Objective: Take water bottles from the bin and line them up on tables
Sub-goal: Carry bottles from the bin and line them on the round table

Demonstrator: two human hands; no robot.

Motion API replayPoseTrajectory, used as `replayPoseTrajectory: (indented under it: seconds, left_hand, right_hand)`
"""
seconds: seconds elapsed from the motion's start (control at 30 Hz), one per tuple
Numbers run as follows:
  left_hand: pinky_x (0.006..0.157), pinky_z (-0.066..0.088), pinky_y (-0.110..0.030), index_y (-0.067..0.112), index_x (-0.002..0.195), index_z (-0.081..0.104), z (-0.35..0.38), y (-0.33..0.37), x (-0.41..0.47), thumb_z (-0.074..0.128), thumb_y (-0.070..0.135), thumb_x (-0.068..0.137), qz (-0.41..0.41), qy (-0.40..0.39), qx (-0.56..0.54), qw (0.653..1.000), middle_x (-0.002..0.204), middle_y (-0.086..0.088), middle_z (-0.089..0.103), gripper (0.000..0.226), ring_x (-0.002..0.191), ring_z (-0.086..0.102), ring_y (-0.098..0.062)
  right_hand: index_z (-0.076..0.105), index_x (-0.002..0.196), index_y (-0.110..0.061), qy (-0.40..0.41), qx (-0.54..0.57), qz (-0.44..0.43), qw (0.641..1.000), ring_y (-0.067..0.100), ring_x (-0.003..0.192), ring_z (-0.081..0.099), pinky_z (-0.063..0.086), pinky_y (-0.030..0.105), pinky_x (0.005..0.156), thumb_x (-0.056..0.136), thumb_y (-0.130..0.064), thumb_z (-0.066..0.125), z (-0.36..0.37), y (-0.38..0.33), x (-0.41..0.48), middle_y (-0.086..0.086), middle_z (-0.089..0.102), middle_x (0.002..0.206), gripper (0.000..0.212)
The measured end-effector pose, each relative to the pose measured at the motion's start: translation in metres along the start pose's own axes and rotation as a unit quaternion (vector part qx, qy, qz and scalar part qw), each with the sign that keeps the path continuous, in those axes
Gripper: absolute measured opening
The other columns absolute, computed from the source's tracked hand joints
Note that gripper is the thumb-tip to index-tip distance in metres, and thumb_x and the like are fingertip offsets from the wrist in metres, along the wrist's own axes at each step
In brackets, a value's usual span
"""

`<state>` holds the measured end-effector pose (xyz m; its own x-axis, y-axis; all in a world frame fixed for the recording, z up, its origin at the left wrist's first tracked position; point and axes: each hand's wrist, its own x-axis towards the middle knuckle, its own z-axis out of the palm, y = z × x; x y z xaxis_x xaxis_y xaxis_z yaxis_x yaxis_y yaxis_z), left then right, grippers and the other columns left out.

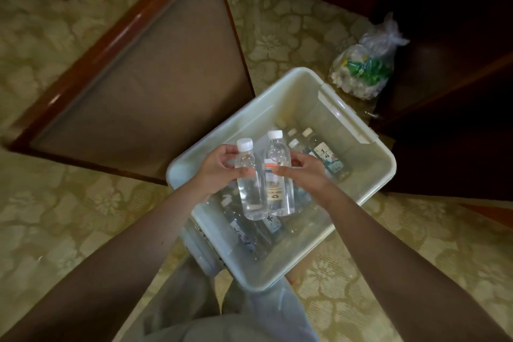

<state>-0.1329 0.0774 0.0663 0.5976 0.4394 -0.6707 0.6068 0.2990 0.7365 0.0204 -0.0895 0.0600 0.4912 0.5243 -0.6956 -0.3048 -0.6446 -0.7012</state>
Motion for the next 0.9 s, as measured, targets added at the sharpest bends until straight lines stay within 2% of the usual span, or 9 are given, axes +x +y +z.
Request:
replayPoseTrajectory:
  seconds: [0.07, 0.17, 0.3, 0.4, 0.47, 0.57, 0.73, 0.83, 0.9]
  left_hand:
    - [0.074, 0.054, -0.028, 0.026, 0.108, 0.057, -0.013, 0.003, -0.014, 0.088, 0.024, 0.057, 0.007, 0.008, -0.014, 1.000, 0.126, -0.005, 0.060, 0.060, 0.090, 0.059, -0.010]
    - [0.074, 0.056, -0.025, 0.024, 0.114, 0.059, -0.030, 0.005, -0.038, 0.087, 0.023, 0.063, 0.016, 0.014, -0.036, 0.999, 0.123, 0.000, 0.062, 0.059, 0.092, 0.061, -0.009]
    - [0.083, 0.057, -0.034, 0.021, 0.118, 0.061, -0.052, 0.005, -0.070, 0.080, 0.007, 0.074, 0.022, 0.019, -0.087, 0.996, 0.116, -0.002, 0.068, 0.050, 0.097, 0.069, -0.015]
    - [0.070, 0.058, -0.024, 0.022, 0.114, 0.063, -0.068, 0.000, -0.099, 0.077, 0.005, 0.076, 0.034, 0.022, -0.114, 0.993, 0.104, 0.004, 0.073, 0.044, 0.086, 0.071, -0.007]
    - [0.075, 0.058, -0.029, 0.024, 0.111, 0.065, -0.079, -0.008, -0.120, 0.080, 0.012, 0.070, 0.041, 0.035, -0.125, 0.991, 0.108, 0.001, 0.073, 0.046, 0.090, 0.071, -0.011]
    - [0.087, 0.057, -0.038, 0.022, 0.115, 0.066, -0.094, -0.023, -0.155, 0.082, 0.019, 0.064, 0.055, 0.044, -0.137, 0.988, 0.112, -0.002, 0.073, 0.053, 0.100, 0.070, -0.018]
    - [0.072, 0.059, -0.026, 0.023, 0.112, 0.066, -0.119, -0.060, -0.226, 0.082, 0.019, 0.059, 0.080, 0.082, -0.173, 0.978, 0.107, 0.003, 0.074, 0.055, 0.093, 0.072, -0.012]
    - [0.069, 0.059, -0.024, 0.020, 0.113, 0.064, -0.135, -0.089, -0.270, 0.079, 0.009, 0.073, 0.094, 0.115, -0.198, 0.969, 0.112, 0.001, 0.072, 0.044, 0.095, 0.071, -0.013]
    - [0.066, 0.058, -0.024, 0.014, 0.120, 0.062, -0.147, -0.107, -0.298, 0.076, 0.005, 0.077, 0.100, 0.139, -0.215, 0.961, 0.113, -0.001, 0.072, 0.047, 0.092, 0.071, -0.012]
  right_hand:
    - [0.066, 0.124, -0.019, -0.025, 0.010, -0.001, 1.000, 0.025, 0.104, 0.069, 0.058, 0.041, 0.091, 0.057, -0.042, 0.091, 0.007, -0.009, -0.009, 0.003, 0.072, 0.109, 0.075]
    - [0.062, 0.127, -0.014, -0.059, 0.028, -0.010, 0.998, 0.022, 0.098, 0.070, 0.059, 0.035, 0.085, 0.073, -0.021, 0.086, 0.018, -0.021, -0.025, 0.001, 0.070, 0.099, 0.059]
    - [0.061, 0.127, -0.013, -0.096, 0.024, -0.020, 0.995, 0.008, 0.081, 0.069, 0.056, 0.029, 0.078, 0.078, -0.013, 0.082, 0.037, -0.035, -0.047, -0.014, 0.066, 0.074, 0.054]
    - [0.060, 0.122, -0.014, -0.117, 0.025, -0.032, 0.992, 0.008, 0.079, 0.068, 0.056, 0.023, 0.069, 0.080, -0.008, 0.079, 0.056, -0.044, -0.071, -0.008, 0.064, 0.080, 0.047]
    - [0.061, 0.114, -0.017, -0.125, 0.016, -0.045, 0.991, 0.011, 0.082, 0.068, 0.057, 0.023, 0.067, 0.079, -0.007, 0.079, 0.070, -0.045, -0.084, -0.002, 0.062, 0.087, 0.040]
    - [0.061, 0.114, -0.018, -0.137, 0.002, -0.062, 0.989, 0.016, 0.089, 0.064, 0.056, 0.033, 0.079, 0.077, -0.009, 0.082, 0.094, -0.045, -0.105, 0.001, 0.057, 0.091, 0.043]
    - [0.063, 0.113, -0.015, -0.167, -0.035, -0.089, 0.981, 0.020, 0.093, 0.070, 0.055, 0.032, 0.077, 0.074, -0.012, 0.083, 0.145, -0.040, -0.151, 0.009, 0.070, 0.102, 0.044]
    - [0.063, 0.113, -0.015, -0.190, -0.062, -0.110, 0.974, 0.026, 0.102, 0.071, 0.057, 0.040, 0.087, 0.072, -0.014, 0.086, 0.181, -0.037, -0.178, 0.012, 0.072, 0.112, 0.047]
    - [0.063, 0.112, -0.015, -0.212, -0.072, -0.121, 0.967, 0.023, 0.101, 0.071, 0.057, 0.034, 0.079, 0.074, -0.010, 0.084, 0.206, -0.037, -0.196, 0.012, 0.072, 0.113, 0.044]
